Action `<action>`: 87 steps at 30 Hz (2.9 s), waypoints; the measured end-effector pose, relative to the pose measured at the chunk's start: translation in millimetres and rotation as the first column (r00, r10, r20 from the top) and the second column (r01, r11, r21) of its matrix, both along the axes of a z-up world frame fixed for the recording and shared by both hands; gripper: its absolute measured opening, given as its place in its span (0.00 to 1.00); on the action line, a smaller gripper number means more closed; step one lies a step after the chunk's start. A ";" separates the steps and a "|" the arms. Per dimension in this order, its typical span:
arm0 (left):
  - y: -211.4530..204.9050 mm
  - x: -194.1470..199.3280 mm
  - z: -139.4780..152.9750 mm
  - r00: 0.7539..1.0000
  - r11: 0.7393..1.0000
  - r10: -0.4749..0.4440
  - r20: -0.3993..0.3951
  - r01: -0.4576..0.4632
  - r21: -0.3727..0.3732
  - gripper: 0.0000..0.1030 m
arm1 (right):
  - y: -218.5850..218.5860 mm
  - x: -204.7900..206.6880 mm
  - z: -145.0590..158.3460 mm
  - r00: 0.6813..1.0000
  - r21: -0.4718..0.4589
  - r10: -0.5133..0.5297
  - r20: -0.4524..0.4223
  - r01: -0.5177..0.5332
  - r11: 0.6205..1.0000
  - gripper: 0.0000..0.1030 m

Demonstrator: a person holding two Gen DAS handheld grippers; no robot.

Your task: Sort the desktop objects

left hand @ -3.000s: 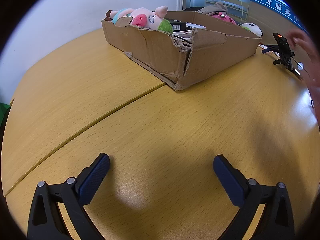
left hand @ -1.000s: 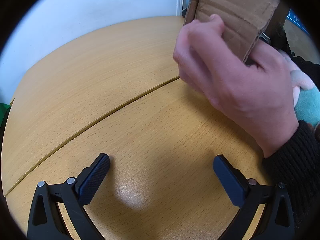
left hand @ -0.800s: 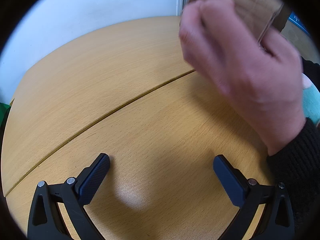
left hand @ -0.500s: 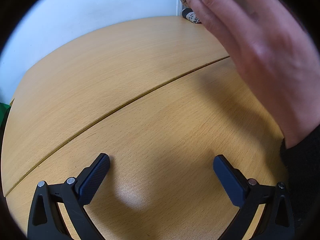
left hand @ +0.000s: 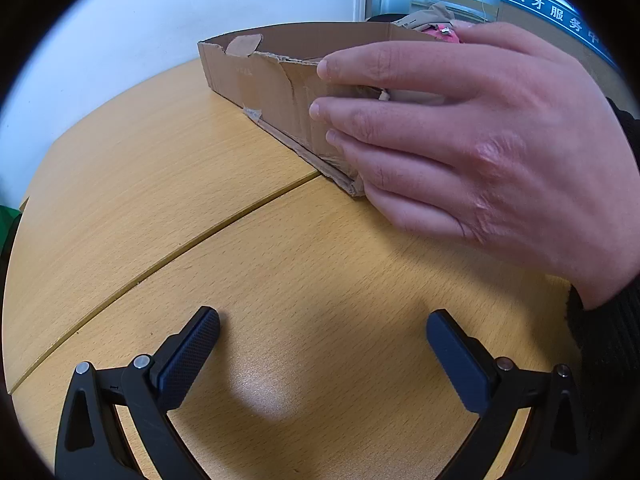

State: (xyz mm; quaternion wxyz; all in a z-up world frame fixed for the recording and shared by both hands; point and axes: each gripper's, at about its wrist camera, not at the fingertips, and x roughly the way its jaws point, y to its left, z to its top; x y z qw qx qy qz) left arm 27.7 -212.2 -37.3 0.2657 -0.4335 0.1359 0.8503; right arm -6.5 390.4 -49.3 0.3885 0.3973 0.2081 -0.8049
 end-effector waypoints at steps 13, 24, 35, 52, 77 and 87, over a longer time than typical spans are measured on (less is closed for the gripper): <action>-0.7 1.1 1.6 1.000 1.000 0.000 -0.001 0.000 0.000 1.00 | -2.2 -0.8 -1.3 1.000 0.000 0.001 0.000 -0.001 1.000 1.00; -0.2 1.2 1.2 1.000 1.000 0.000 -0.001 0.000 0.000 1.00 | -2.4 -2.1 -2.1 1.000 -0.001 0.002 0.000 -0.002 1.000 1.00; -0.4 1.4 1.2 1.000 1.000 -0.001 -0.001 0.001 0.000 1.00 | 7.2 -3.5 0.3 0.999 -0.003 -0.049 0.002 0.049 0.999 1.00; -0.7 2.0 2.1 1.000 1.000 -0.002 -0.001 0.002 0.001 1.00 | -1.1 36.6 7.1 0.863 0.014 -0.501 0.069 0.501 0.865 1.00; -0.5 68.5 13.3 0.820 0.824 0.562 -0.110 -0.567 -0.018 0.99 | -165.8 156.6 64.1 0.953 -0.239 -0.302 0.015 0.297 0.924 1.00; 58.2 146.7 102.6 0.747 0.733 0.657 -0.106 -0.599 0.321 0.99 | -166.4 155.8 78.2 0.918 -0.193 -0.385 -0.093 0.362 0.912 0.33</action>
